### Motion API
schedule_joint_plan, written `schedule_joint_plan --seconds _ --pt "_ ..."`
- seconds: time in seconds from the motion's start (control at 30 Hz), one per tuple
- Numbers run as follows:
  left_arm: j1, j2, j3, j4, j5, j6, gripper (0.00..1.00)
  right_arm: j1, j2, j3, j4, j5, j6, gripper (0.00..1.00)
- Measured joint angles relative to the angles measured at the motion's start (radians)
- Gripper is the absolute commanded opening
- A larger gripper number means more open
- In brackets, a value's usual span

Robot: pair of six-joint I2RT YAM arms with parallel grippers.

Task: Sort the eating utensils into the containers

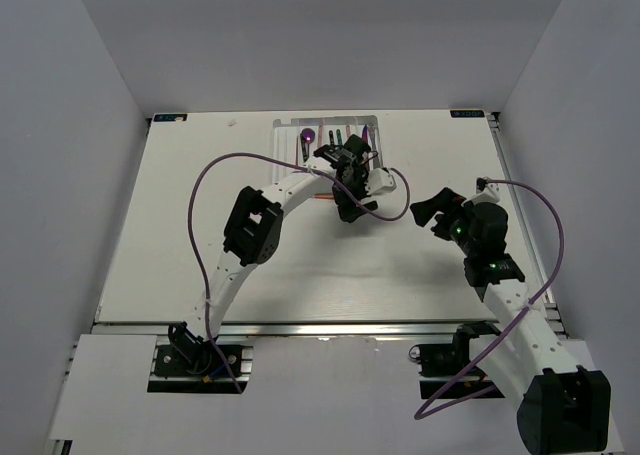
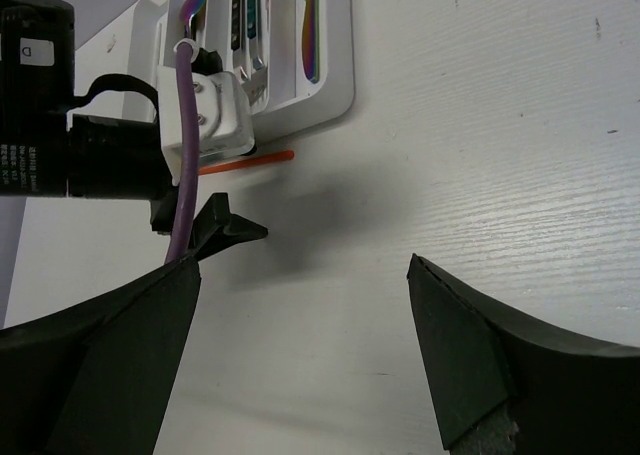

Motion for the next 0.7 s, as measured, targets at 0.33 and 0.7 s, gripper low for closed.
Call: schedule_joint_plan --seconds 0.33,0.7 --pt "0.008 -0.010 -0.031 -0.008 0.064 -0.020 0.95 0.000 -0.033 0.000 0.007 -0.014 0.000 0.89" --pt "-0.051 -0.157 -0.294 0.116 0.041 -0.087 0.77 0.000 -0.096 0.000 0.003 -0.017 0.001 0.89"
